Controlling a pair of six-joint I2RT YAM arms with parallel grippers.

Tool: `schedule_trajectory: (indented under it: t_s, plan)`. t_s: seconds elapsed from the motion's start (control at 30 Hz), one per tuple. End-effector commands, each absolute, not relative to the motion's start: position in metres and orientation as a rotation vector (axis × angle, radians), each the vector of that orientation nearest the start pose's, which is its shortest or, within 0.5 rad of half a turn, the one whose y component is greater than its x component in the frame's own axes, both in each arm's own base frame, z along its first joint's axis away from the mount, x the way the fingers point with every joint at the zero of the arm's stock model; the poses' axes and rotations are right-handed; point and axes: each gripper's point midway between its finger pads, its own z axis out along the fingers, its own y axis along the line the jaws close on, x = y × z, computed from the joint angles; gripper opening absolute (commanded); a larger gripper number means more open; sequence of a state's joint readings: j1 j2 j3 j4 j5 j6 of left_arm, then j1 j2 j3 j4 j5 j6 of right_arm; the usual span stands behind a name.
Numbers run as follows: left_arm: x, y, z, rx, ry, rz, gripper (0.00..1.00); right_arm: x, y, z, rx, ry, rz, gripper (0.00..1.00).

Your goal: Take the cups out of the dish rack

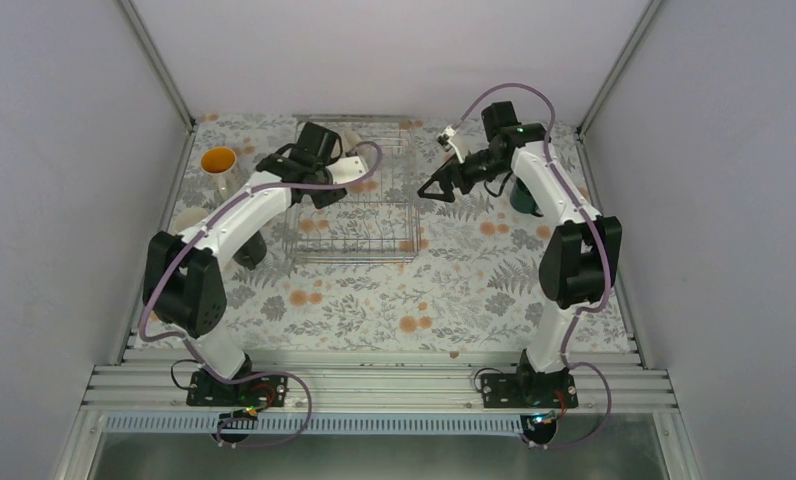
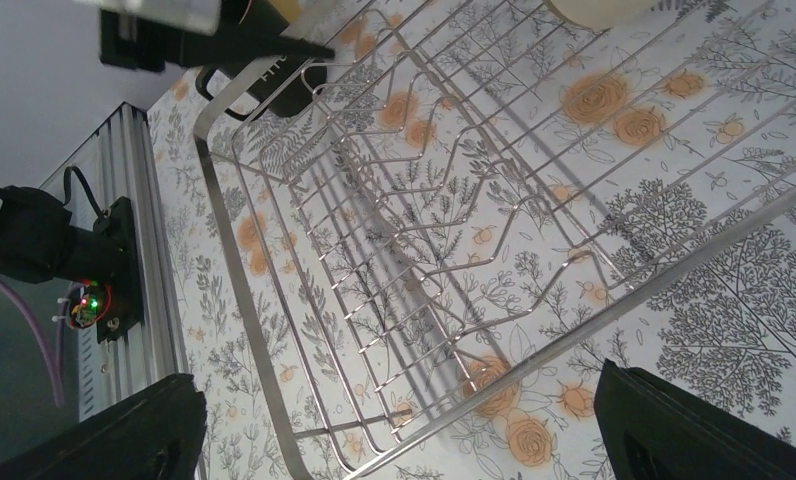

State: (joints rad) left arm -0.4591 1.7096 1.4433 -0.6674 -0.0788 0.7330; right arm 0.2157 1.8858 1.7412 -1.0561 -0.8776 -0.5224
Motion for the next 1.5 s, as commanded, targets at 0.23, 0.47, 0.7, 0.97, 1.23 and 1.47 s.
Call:
schedule_trajectory:
  t_s: [0.23,0.47,0.7,0.97,1.23,1.47]
  plan:
    - [0.454,-0.143,0.233,1.048,1.981,0.45,0.75,0.389,0.249,0.229,-1.156,2.168,0.977,1.0]
    - [0.469,-0.156,0.21,1.193,1.984,0.443,0.99,0.413,0.263,0.225,-1.195,2.178,0.774,1.0]
    - [0.496,-0.16,0.18,1.335,2.064,0.342,1.0,0.412,0.265,0.215,-1.192,2.205,0.809,1.0]
    - [0.515,-0.169,0.141,1.482,2.187,0.048,0.98,0.39,0.247,0.215,-1.195,2.183,0.714,1.0]
    - [0.531,-0.172,0.097,1.539,2.291,-0.014,0.96,0.387,0.227,0.23,-1.135,2.174,0.64,1.0]
    - [0.538,-0.167,0.088,1.522,2.32,0.027,0.72,0.376,0.217,0.23,-1.121,2.173,0.62,1.0]
